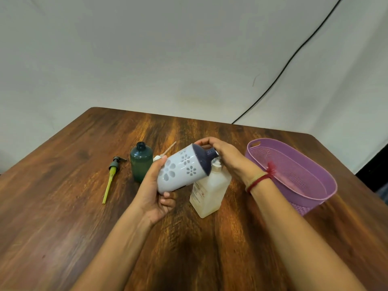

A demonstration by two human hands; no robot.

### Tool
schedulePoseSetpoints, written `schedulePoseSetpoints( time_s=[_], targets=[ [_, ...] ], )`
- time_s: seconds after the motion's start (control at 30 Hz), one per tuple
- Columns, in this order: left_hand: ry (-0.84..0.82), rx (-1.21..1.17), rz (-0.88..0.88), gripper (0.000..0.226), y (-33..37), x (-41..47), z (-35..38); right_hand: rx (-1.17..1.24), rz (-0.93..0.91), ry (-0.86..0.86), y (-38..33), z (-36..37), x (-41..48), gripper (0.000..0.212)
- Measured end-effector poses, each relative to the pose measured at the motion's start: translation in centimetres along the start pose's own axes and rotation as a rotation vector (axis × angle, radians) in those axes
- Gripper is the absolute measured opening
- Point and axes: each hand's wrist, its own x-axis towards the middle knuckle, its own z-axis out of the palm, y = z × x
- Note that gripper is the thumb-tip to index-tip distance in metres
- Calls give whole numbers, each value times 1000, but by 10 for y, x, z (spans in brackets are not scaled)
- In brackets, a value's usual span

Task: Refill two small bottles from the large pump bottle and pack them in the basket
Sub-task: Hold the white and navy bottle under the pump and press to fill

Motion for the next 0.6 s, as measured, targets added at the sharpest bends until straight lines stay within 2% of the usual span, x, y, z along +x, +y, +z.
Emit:
schedulePoseSetpoints(
  time_s=[0.13,0.33,0.6],
  targets=[
    [23,-12,-21,39,-5,0,-3,32,16,11,6,3,-2,28],
    [-25,-3,-11,38,2,-3,-1,-11,52,-32,-11,-1,-6,33],
    [2,33,3,37,1,0,0,34,16,43,-2,3,-6,35]
  ],
)
